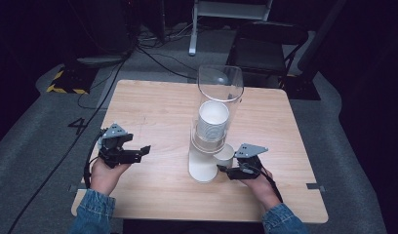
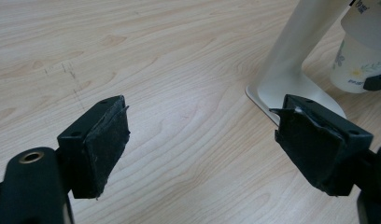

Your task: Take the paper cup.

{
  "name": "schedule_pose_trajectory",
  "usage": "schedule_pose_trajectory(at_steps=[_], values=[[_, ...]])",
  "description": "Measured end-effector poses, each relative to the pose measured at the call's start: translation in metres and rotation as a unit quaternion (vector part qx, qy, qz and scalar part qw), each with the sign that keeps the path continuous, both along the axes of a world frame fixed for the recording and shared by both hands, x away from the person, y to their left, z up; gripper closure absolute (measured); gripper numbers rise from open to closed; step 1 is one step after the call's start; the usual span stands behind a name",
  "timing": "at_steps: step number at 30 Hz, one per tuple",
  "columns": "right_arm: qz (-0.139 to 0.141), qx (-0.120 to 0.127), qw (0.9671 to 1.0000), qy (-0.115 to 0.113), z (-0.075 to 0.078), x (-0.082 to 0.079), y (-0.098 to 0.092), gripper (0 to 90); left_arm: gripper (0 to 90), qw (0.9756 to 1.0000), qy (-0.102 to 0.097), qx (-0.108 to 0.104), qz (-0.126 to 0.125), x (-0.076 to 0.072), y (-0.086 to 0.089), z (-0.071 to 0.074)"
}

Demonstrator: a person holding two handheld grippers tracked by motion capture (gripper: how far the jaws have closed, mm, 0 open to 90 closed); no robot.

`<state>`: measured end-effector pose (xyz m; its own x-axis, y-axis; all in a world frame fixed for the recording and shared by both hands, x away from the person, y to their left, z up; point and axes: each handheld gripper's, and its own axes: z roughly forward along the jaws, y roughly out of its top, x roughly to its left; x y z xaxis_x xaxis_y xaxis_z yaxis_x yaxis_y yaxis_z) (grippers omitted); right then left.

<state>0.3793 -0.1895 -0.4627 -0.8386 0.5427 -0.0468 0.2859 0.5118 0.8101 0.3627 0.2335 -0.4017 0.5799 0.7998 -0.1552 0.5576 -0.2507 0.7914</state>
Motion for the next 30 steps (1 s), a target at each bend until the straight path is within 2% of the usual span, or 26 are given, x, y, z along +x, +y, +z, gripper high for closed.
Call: schedule_pose_trajectory(at_steps=[9,10,12,14,15,16,17,18,22,26,28,29,30], values=[[-0.030,0.016,0.9994,-0.008,0.007,-0.003,-0.021,35.6,17.1,0.9999,0.002,-0.005,-0.012,0.007,-0.008,0.000],[-0.039,0.025,0.9989,-0.010,0.011,-0.003,-0.027,35.6,17.1,0.9996,0.009,-0.018,-0.017,0.008,-0.009,-0.001],[-0.048,0.037,0.9981,-0.011,0.014,-0.002,-0.032,35.5,17.1,0.9995,0.013,-0.021,-0.018,0.009,-0.009,-0.002],[-0.062,0.061,0.9962,-0.009,0.018,-0.001,-0.038,35.5,17.1,0.9996,0.013,-0.019,-0.017,0.010,-0.010,-0.002],[-0.062,0.061,0.9962,-0.009,0.018,-0.001,-0.038,35.5,17.1,0.9996,0.015,-0.019,-0.016,0.010,-0.010,-0.002],[-0.078,0.075,0.9941,-0.010,0.023,0.001,-0.043,35.5,17.1,0.9996,0.014,-0.017,-0.016,0.010,-0.009,-0.002],[-0.078,0.075,0.9941,-0.010,0.023,0.001,-0.043,35.5,17.1,0.9997,0.014,-0.017,-0.014,0.010,-0.009,-0.002],[-0.092,0.084,0.9922,-0.015,0.028,0.004,-0.047,35.5,17.1,0.9997,0.014,-0.013,-0.014,0.009,-0.009,-0.002],[-0.120,0.088,0.9886,-0.026,0.035,0.011,-0.053,35.5,17.1,0.9998,0.014,-0.010,-0.011,0.008,-0.009,-0.004],[-0.155,0.096,0.9825,-0.037,0.040,0.019,-0.062,35.5,17.1,0.9997,0.018,-0.011,-0.010,0.008,-0.008,-0.006],[-0.162,0.099,0.9813,-0.035,0.040,0.021,-0.064,35.5,17.1,0.9997,0.019,-0.012,-0.008,0.008,-0.008,-0.006],[-0.176,0.107,0.9783,-0.026,0.041,0.026,-0.069,35.5,17.1,0.9998,0.018,-0.009,-0.008,0.008,-0.008,-0.007],[-0.181,0.107,0.9773,-0.026,0.041,0.029,-0.072,35.5,17.1,0.9998,0.017,-0.009,-0.008,0.008,-0.008,-0.007]])
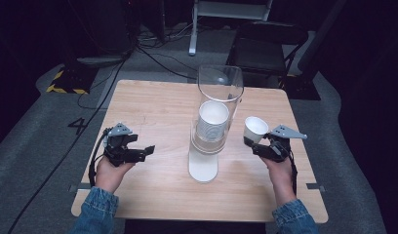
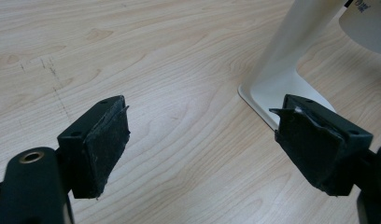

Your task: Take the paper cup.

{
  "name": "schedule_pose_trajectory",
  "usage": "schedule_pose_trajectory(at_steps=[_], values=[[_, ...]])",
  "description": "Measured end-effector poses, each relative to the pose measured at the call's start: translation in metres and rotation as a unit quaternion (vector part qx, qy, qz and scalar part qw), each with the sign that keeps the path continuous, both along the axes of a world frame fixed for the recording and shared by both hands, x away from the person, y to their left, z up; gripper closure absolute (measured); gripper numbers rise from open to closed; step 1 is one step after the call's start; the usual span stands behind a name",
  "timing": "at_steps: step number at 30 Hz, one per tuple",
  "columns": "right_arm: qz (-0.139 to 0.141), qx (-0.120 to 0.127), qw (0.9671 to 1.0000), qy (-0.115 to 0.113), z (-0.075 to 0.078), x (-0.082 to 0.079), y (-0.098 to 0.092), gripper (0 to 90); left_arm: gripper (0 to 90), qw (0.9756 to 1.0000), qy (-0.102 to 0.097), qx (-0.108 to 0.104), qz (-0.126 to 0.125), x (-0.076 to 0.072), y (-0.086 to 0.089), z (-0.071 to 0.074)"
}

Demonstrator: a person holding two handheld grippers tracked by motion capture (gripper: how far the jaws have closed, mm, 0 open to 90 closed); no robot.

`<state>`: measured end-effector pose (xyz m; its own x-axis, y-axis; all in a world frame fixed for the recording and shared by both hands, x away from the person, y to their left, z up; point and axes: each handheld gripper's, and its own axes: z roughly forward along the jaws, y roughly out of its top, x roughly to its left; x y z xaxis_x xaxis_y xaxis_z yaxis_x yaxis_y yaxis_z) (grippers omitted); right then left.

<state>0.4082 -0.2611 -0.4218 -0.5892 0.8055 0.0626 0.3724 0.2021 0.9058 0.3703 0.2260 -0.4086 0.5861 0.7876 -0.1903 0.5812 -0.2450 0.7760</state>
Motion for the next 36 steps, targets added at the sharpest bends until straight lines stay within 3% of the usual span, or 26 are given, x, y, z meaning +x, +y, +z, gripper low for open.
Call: schedule_pose_trajectory(at_steps=[4,6,10,13,18,25,30,36], values=[[-0.018,-0.002,0.9998,0.000,0.000,0.007,-0.005,35.4,17.1,1.0000,0.002,0.001,0.000,-0.001,0.001,-0.001],[-0.036,-0.016,0.9992,-0.004,0.000,0.013,-0.008,35.3,17.1,1.0000,0.004,0.001,0.005,-0.002,0.001,-0.002],[-0.069,-0.021,0.9968,0.035,-0.006,0.026,-0.016,35.3,17.2,1.0000,0.003,0.002,0.009,-0.005,0.005,-0.001],[-0.077,-0.024,0.9958,0.043,-0.012,0.034,-0.020,35.0,17.2,0.9999,0.003,0.002,0.012,-0.008,0.006,-0.001],[-0.082,-0.042,0.9940,0.059,-0.023,0.044,-0.022,34.7,17.2,0.9998,0.006,0.004,0.016,-0.011,0.009,-0.002],[-0.079,-0.072,0.9924,0.060,-0.037,0.054,-0.017,34.6,17.2,0.9996,0.004,0.004,0.026,-0.016,0.016,-0.003],[-0.076,-0.082,0.9911,0.072,-0.048,0.058,-0.015,34.5,17.3,0.9995,0.004,0.002,0.032,-0.018,0.019,-0.003],[-0.074,-0.076,0.9913,0.078,-0.053,0.060,-0.017,34.3,17.3,0.9995,0.008,0.004,0.029,-0.019,0.019,-0.005]])
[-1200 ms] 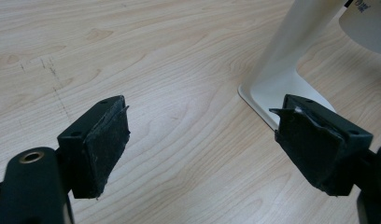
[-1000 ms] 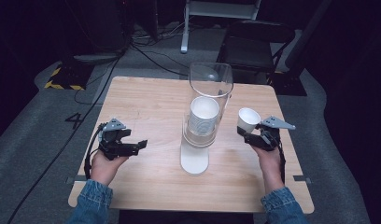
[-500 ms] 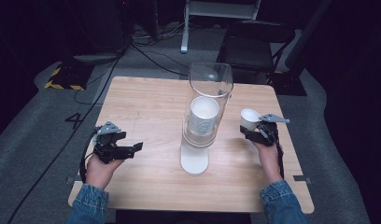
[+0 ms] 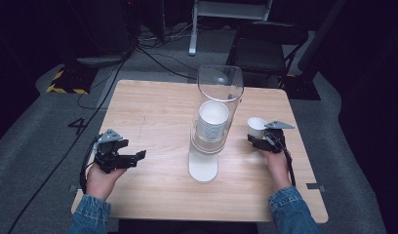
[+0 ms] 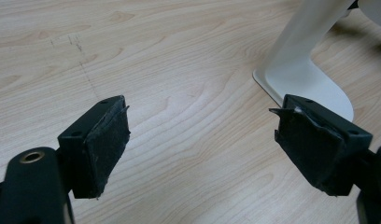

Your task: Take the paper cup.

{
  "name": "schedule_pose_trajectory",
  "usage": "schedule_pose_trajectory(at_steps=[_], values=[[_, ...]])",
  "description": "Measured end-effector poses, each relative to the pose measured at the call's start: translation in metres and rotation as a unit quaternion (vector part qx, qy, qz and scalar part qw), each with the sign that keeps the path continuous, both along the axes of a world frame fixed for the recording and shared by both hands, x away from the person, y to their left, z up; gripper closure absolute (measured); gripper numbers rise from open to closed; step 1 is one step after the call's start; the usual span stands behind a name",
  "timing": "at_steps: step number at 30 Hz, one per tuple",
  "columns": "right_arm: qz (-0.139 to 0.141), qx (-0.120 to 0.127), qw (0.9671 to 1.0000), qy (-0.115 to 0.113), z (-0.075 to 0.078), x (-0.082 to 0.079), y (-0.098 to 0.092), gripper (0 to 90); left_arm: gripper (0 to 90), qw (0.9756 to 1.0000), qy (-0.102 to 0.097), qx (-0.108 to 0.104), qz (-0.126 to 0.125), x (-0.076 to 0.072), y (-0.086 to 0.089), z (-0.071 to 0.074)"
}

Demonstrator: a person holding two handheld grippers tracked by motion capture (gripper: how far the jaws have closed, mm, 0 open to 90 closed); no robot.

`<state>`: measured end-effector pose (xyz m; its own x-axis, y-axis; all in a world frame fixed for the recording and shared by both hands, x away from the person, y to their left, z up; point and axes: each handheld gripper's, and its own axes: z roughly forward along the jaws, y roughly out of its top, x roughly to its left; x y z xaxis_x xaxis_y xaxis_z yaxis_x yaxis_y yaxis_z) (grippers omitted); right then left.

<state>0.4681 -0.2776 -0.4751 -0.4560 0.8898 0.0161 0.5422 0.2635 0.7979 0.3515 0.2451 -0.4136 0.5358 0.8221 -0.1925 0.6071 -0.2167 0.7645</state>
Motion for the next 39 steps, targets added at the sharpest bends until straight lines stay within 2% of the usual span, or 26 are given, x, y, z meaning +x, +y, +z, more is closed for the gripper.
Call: schedule_pose_trajectory(at_steps=[3,4,7,11,20,21,23,26,27,31,35,39], values=[[0.006,-0.002,1.0000,0.001,-0.002,0.000,0.001,34.2,17.5,1.0000,-0.001,0.000,-0.002,0.000,0.000,0.000],[0.025,0.004,0.9997,-0.002,-0.004,0.000,0.003,34.1,17.6,1.0000,-0.003,0.000,-0.002,0.000,0.000,0.001],[0.045,0.003,0.9990,0.006,-0.008,0.000,0.005,34.0,17.5,1.0000,-0.004,0.000,-0.002,0.000,0.000,0.001],[0.049,0.001,0.9986,0.019,-0.011,0.001,0.007,33.5,17.6,1.0000,-0.003,0.002,-0.003,0.000,0.000,0.001],[0.046,-0.010,0.9984,0.030,-0.012,-0.001,0.007,31.1,17.5,1.0000,-0.004,-0.002,-0.001,0.000,0.001,0.002],[0.046,-0.011,0.9982,0.037,-0.012,-0.001,0.008,25.6,17.6,1.0000,-0.003,-0.002,-0.001,0.000,0.000,0.002],[0.046,-0.014,0.9975,0.052,-0.013,0.000,0.008,22.6,17.5,1.0000,-0.004,-0.002,-0.002,0.001,0.000,0.002],[0.045,-0.018,0.9974,0.052,-0.012,-0.001,0.007,18.7,17.5,1.0000,-0.002,0.000,-0.005,0.002,-0.001,0.002],[0.045,-0.010,0.9974,0.055,-0.010,-0.002,0.006,15.6,17.5,1.0000,-0.001,-0.001,-0.005,0.002,-0.002,0.001],[0.046,-0.005,0.9976,0.051,-0.005,-0.005,0.004,14.5,17.5,1.0000,-0.003,0.000,-0.006,0.002,-0.002,0.002],[0.048,-0.003,0.9977,0.048,0.008,-0.015,0.001,11.0,17.5,1.0000,-0.004,-0.003,-0.004,0.001,0.000,0.003],[0.037,0.013,0.9990,0.020,0.024,-0.026,-0.005,11.0,17.5,1.0000,-0.005,0.001,-0.005,0.000,-0.002,0.002]])
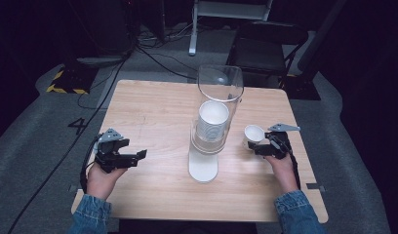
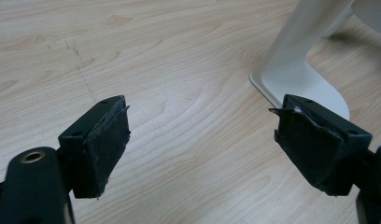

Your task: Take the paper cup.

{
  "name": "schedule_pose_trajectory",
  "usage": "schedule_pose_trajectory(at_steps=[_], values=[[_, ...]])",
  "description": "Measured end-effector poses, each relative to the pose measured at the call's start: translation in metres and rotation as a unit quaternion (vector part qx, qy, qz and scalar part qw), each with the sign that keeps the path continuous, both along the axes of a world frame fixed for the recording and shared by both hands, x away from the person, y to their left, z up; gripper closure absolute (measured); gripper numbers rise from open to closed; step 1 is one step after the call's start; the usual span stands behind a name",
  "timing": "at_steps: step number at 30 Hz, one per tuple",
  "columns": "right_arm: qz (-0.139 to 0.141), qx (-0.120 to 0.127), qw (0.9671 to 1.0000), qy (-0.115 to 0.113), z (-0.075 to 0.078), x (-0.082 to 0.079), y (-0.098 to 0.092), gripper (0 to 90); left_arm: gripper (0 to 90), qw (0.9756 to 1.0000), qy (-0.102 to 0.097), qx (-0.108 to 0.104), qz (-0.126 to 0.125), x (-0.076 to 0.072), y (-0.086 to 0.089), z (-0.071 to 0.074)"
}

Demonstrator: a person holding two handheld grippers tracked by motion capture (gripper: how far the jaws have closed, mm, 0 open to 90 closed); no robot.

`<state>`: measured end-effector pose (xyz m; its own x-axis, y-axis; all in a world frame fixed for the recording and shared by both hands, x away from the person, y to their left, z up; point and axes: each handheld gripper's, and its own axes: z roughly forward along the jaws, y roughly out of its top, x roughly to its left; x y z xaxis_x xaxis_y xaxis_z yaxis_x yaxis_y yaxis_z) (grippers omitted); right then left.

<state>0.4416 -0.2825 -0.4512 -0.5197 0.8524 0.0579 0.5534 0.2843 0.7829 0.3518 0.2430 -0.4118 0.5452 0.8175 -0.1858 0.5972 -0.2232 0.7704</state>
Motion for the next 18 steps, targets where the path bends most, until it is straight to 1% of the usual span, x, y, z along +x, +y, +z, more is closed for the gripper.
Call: schedule_pose_trajectory(at_steps=[3,5,7,9,10,12,13,14,15,16,17,18], values=[[0.004,0.015,0.9998,-0.013,0.011,-0.008,-0.004,10.9,17.4,1.0000,0.002,0.005,-0.007,-0.003,-0.002,-0.002],[0.012,0.017,0.9996,-0.016,0.016,-0.013,-0.004,10.8,17.4,0.9999,0.002,0.007,-0.008,-0.006,-0.002,-0.003],[0.026,0.020,0.9991,-0.026,0.023,-0.021,-0.002,10.8,17.4,1.0000,0.000,0.005,-0.002,-0.010,-0.001,-0.003],[0.030,0.023,0.9989,-0.028,0.025,-0.024,-0.002,10.8,17.4,1.0000,0.001,0.006,-0.004,-0.010,0.000,-0.003],[0.043,0.026,0.9980,-0.038,0.030,-0.033,0.001,10.8,17.4,1.0000,0.002,0.006,-0.003,-0.013,0.000,-0.004],[0.055,0.029,0.9972,-0.040,0.033,-0.040,0.002,10.9,17.4,0.9999,0.002,0.011,-0.004,-0.014,-0.001,-0.004],[0.055,0.029,0.9972,-0.040,0.033,-0.040,0.002,10.9,17.4,0.9999,0.002,0.011,-0.004,-0.014,-0.001,-0.004],[0.070,0.038,0.9959,-0.042,0.036,-0.048,0.005,10.9,17.3,0.9999,0.004,0.013,-0.006,-0.016,-0.002,-0.004],[0.070,0.038,0.9959,-0.042,0.036,-0.048,0.005,10.9,17.1,0.9999,0.005,0.011,-0.007,-0.017,-0.003,-0.004],[0.084,0.045,0.9946,-0.041,0.037,-0.055,0.007,10.8,16.9,0.9997,0.005,0.015,-0.018,-0.022,-0.003,-0.004],[0.090,0.045,0.9940,-0.042,0.036,-0.058,0.008,10.8,16.8,0.9997,0.005,0.015,-0.018,-0.022,-0.003,-0.004],[0.099,0.049,0.9930,-0.043,0.036,-0.064,0.010,10.8,16.8,0.9996,0.004,0.016,-0.023,-0.025,-0.002,-0.004]])
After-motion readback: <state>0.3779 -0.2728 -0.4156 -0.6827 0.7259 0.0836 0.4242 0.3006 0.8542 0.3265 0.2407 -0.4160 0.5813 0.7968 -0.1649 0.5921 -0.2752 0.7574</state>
